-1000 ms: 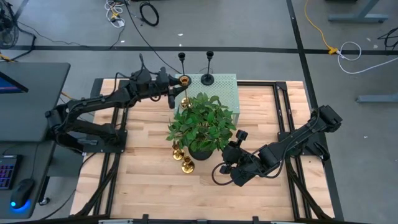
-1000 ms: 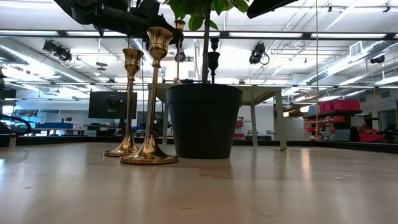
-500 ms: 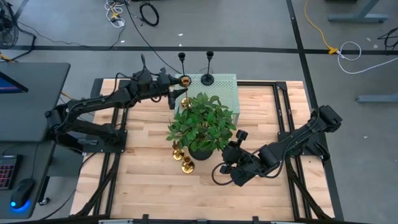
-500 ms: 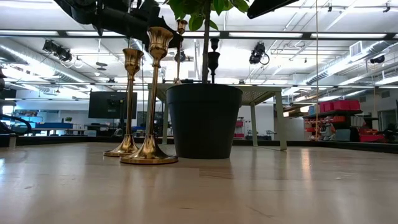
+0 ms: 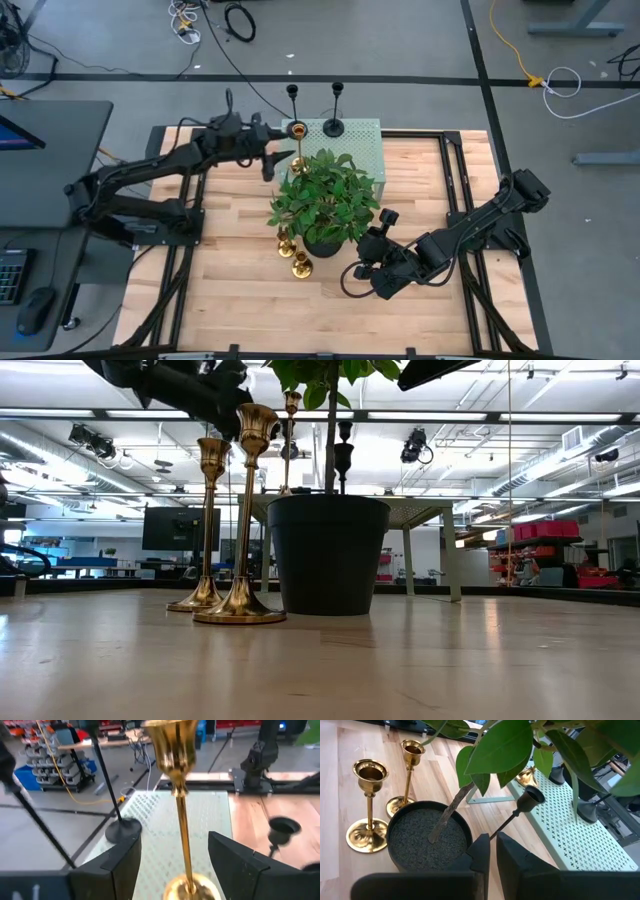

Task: Pick & Place candle stick holders
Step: Put the left gold candle holder on the shelf

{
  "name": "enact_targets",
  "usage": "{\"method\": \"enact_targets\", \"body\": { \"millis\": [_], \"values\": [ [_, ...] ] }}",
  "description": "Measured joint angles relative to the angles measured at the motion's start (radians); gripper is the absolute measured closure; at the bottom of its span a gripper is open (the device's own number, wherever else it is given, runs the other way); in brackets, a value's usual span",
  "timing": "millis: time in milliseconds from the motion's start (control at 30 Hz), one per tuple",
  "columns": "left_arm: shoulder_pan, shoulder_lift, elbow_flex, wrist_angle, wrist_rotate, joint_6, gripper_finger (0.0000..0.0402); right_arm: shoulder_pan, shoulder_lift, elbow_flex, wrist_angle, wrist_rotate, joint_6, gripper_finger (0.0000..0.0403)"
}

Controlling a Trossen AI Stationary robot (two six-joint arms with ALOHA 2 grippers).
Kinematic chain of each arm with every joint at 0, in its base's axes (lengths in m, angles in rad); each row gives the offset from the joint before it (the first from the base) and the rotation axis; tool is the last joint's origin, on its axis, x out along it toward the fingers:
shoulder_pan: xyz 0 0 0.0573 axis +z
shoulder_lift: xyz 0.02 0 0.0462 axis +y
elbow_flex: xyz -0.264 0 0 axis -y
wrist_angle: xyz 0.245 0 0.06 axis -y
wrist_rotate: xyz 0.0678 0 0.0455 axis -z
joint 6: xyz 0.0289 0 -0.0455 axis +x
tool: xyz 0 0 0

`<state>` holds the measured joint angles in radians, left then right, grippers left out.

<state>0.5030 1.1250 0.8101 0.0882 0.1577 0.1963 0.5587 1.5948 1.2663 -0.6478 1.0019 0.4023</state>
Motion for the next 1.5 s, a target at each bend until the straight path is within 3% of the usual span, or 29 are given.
{"method": "enact_targets", "body": {
  "millis": [267,500,767,900,1067,1133,1267,1500],
  "values": [
    [-0.002,-0.099,0.0,-0.223,0.017,0.053,0.017,0.0,0.0,0.0,0.0,0.0,0.004,0.0369],
    [-0.023,-0.172,0.0,-0.47,0.201,0.048,0.017,0.001,0.0,0.0,0.0,0.0,0.004,0.0369],
    [-0.267,-0.184,-0.005,-0.61,0.146,-0.04,0.0196,0.001,0.0,0.0,0.0,0.0,0.004,0.0369],
    [-0.414,-0.187,-0.093,-0.538,0.091,-0.14,0.0205,0.002,0.0,0.0,0.001,-0.001,0.004,0.0369],
    [-0.565,-0.19,-0.223,-0.407,-0.091,-0.262,0.0206,0.002,0.0,0.0,0.004,0.0,-0.003,0.0369],
    [-0.611,-0.189,-0.269,-0.285,-0.13,-0.276,0.0207,0.002,0.0,0.0,0.004,-0.001,-0.003,0.0369],
    [-0.684,-0.189,-0.376,-0.065,-0.175,-0.312,0.0207,0.002,0.0,0.0,0.011,-0.001,-0.003,0.0369],
    [-0.753,-0.188,-0.543,0.168,-0.336,-0.402,0.0207,0.002,0.0,0.0,0.012,-0.001,-0.009,0.0369]
  ]
}}
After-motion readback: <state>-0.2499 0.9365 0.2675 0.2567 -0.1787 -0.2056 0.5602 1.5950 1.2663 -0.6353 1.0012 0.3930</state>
